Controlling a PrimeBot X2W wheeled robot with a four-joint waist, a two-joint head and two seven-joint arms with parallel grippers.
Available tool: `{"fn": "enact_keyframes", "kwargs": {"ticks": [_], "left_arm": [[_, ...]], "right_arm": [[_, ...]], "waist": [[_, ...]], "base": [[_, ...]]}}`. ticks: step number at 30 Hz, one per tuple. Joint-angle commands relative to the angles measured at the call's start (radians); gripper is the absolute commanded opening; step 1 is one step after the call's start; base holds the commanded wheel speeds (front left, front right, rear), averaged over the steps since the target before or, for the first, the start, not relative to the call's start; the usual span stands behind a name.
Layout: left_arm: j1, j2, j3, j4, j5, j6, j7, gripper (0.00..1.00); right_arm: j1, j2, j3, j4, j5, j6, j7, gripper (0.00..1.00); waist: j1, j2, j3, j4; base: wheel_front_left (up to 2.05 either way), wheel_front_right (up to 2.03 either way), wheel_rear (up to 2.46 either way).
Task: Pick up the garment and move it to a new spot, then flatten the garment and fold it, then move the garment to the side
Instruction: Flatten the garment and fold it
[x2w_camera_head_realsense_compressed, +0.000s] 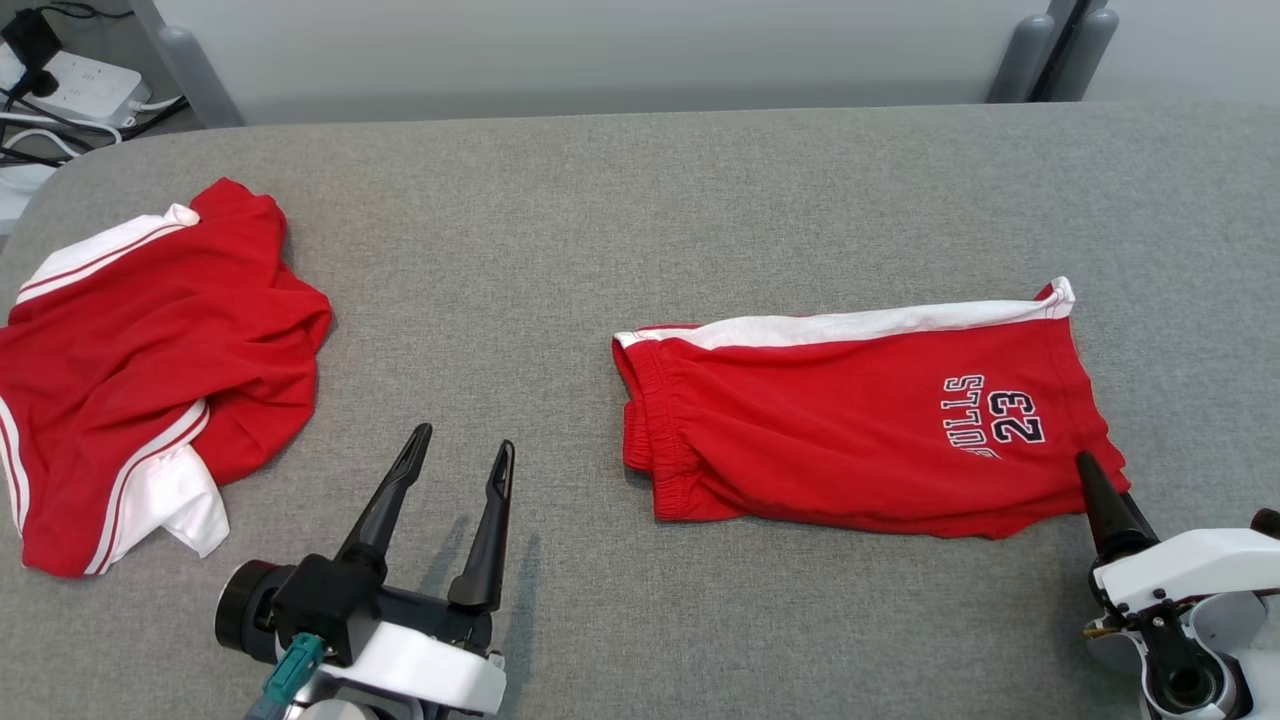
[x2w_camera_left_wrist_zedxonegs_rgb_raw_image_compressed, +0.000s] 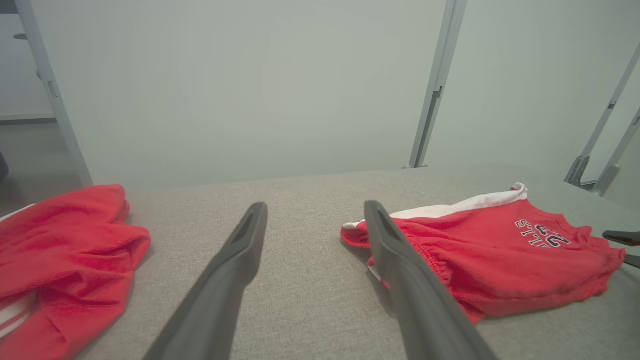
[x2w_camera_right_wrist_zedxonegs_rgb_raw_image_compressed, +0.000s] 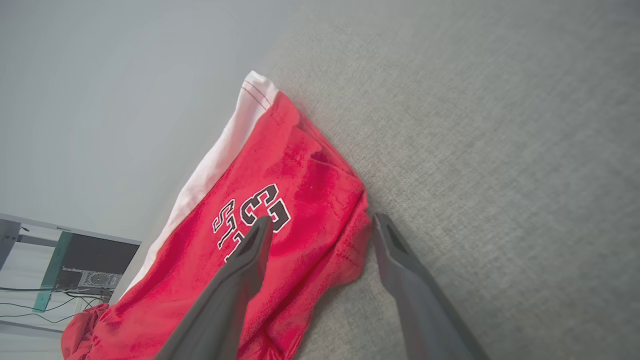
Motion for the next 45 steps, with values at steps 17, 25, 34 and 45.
{"fn": "enact_keyframes", "kwargs": {"ticks": [17, 25, 34, 45], "left_arm": [[-0.055, 0.003, 0.015, -0.026, 0.003, -0.003, -0.006, 1.00], [-0.044, 0.003, 0.015, -0.023, -0.002, 0.000, -0.006, 1.00], [-0.036, 0.003, 0.009, -0.021, -0.009, 0.003, -0.006, 1.00], [-0.030, 0.003, 0.001, -0.023, -0.019, 0.011, -0.006, 1.00]], "right_arm": [[-0.094, -0.075, 0.107, 0.131, 0.135, 0.004, -0.086, 0.00], [-0.088, -0.109, 0.141, 0.139, 0.145, 0.004, -0.133, 0.00], [-0.074, -0.130, 0.220, 0.044, 0.134, 0.004, -0.158, 0.00], [-0.080, -0.100, 0.316, -0.121, 0.091, 0.004, -0.112, 0.00]], "waist": [[0.0000, 0.0000, 0.001, 0.027], [0.0000, 0.0000, -0.017, 0.025], [0.0000, 0.0000, -0.039, 0.021], [0.0000, 0.0000, -0.054, 0.045]], "base": [[0.00, 0.00, 0.00], [0.00, 0.00, 0.00], [0.00, 0.00, 0.00], [0.00, 0.00, 0.00]]}}
